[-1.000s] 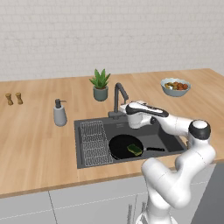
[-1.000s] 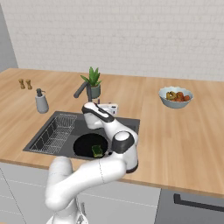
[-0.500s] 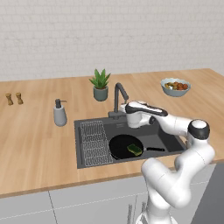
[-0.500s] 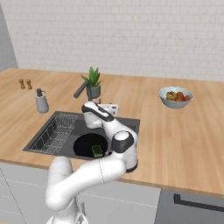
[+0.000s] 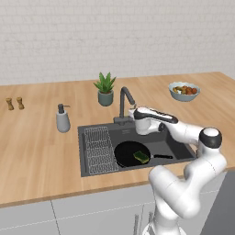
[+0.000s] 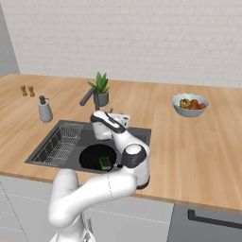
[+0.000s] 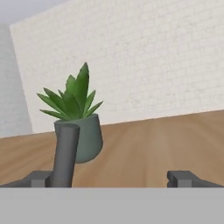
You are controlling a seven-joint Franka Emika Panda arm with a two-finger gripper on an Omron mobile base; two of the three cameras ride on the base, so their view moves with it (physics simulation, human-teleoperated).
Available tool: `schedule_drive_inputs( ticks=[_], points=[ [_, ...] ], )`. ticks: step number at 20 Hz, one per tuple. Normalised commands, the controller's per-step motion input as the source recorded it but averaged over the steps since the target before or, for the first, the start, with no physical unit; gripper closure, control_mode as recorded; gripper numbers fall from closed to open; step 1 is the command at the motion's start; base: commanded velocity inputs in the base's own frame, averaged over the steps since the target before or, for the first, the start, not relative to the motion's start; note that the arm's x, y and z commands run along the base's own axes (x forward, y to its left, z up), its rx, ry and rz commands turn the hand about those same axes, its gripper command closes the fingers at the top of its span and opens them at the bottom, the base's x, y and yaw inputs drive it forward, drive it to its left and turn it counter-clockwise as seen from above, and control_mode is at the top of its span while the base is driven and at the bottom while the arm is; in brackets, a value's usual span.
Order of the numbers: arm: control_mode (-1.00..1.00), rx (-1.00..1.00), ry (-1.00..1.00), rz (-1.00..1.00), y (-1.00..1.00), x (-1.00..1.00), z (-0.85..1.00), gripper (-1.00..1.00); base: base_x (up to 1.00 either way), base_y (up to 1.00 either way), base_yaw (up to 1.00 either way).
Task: Pick the pan and sponge and place them into the sink. Then turn on the water.
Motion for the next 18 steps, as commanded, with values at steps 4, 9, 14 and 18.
schedule_drive_inputs(
  ticks=[4, 9, 14, 18],
  points=[
    [-1.0, 0.11, 0.0, -0.06, -0.79, 0.08, 0.0, -1.0, 0.0, 0.0, 0.0],
    [-1.0, 0.09, 0.02, -0.07, -0.83, 0.09, 0.0, -1.0, 0.0, 0.0, 0.0],
    [-1.0, 0.05, 0.04, -0.07, -0.76, 0.19, 0.02, -1.0, 0.0, 0.0, 0.0],
    [-1.0, 0.04, 0.0, -0.02, -0.39, 0.02, 0.0, -1.0, 0.0, 0.0, 0.0]
  ],
)
